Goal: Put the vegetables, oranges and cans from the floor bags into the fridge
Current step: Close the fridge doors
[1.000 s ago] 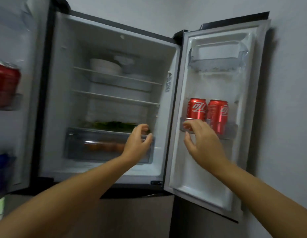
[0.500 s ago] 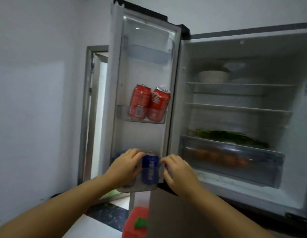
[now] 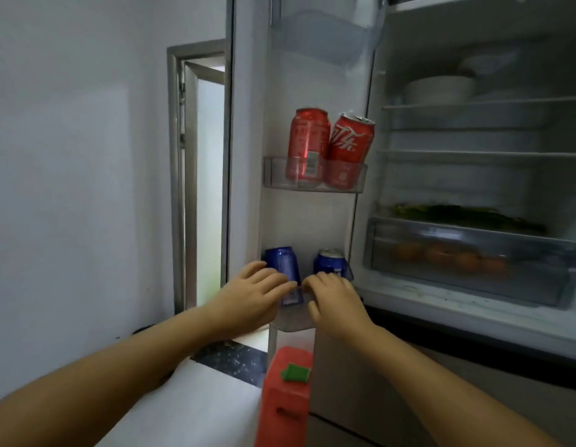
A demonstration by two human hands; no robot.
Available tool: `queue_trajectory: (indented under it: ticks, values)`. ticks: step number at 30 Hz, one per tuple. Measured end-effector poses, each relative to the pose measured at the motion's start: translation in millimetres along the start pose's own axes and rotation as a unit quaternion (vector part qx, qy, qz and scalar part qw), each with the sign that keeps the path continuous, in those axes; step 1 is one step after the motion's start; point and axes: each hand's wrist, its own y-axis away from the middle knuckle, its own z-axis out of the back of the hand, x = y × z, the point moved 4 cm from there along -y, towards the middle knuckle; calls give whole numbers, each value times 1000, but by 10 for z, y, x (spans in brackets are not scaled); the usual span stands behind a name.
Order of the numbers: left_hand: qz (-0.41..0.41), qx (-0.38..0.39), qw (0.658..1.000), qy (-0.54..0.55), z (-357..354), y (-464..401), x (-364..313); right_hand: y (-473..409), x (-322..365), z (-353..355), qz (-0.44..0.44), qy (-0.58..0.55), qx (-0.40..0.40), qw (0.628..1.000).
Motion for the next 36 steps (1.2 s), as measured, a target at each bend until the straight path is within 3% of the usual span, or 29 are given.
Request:
queue_trajectory:
  ticks: [7,14,17,21,26,31,36]
  values:
    - [-171,8,980,-105,301,-181,-264,528,-680,401,-66,-44,53,995]
    - [-134,-29,982,-130,421,-837,-696,1083,-1401,685,-165,-140,91,972]
    - [-115,-55,985,-119,400,-1153,-757,1305,-1542,764,-201,-243,17,949]
    - [-189,-100,969,-123,275,-1631,-978,1470,-1557,808,-190,-329,-33,925]
    - [-251,-155,953,-74,2,-2298,-1371,1361,-1809,759,-203,-365,-36,908]
    - [-221,-194,953,-74,-397,-2843,-1220,1220,-2216,640,-203,-327,-29,922]
    - [-229,-191,952,-65,-855,-3265,-1236,980,-2677,489,-252,-317,-49,913]
